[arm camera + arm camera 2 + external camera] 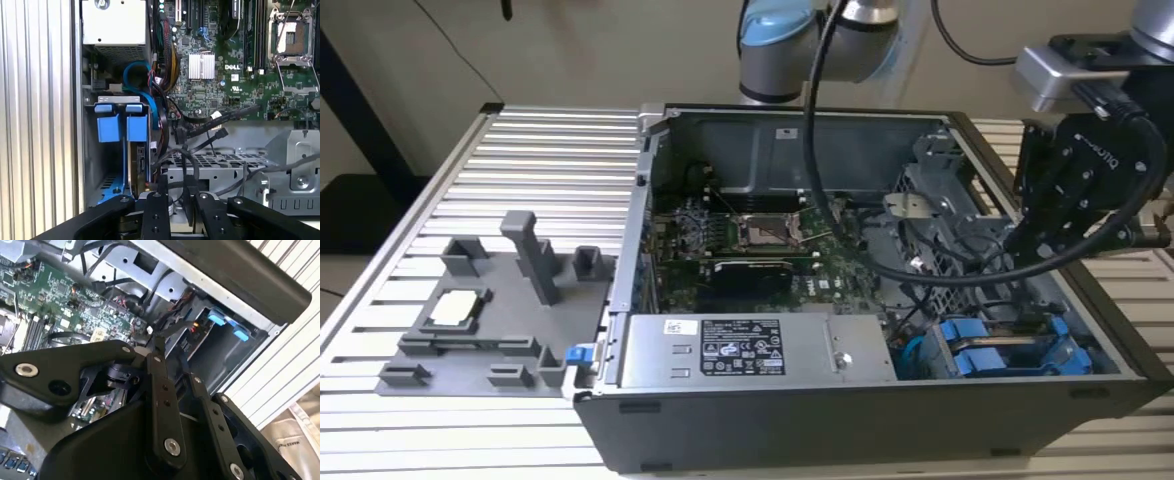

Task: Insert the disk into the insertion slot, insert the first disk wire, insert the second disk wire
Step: 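Insert the second disk wire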

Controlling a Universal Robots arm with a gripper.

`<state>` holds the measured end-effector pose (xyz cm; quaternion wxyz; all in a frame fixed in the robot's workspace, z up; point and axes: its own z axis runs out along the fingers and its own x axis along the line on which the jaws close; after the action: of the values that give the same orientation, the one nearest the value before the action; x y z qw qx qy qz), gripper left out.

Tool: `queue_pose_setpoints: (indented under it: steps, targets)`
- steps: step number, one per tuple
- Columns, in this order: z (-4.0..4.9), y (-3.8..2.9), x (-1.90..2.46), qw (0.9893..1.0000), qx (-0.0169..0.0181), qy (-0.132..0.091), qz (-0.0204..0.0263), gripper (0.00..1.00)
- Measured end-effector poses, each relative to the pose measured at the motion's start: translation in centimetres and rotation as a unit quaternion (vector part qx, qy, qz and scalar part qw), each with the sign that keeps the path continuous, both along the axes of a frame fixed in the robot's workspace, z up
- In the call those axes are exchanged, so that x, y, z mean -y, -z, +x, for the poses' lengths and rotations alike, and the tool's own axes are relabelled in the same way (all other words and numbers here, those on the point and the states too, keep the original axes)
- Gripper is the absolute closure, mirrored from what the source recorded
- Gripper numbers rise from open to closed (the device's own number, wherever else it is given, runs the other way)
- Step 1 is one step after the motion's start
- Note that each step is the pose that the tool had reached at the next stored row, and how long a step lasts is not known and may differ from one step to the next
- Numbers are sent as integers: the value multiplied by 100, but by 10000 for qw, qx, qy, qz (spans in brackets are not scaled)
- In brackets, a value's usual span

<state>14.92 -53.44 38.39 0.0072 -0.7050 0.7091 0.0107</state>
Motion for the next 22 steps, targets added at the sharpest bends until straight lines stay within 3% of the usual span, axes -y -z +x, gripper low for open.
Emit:
queue_pose_setpoints:
  steps: [5,9,16,22]
  targets:
    - [-229,3,-3,10000,59,0,0,73]
    - [-401,12,-3,9999,132,-1,0,73]
    - [-443,82,-4,9993,236,-278,4,73]
    - [-487,110,-3,9984,302,-487,10,73]
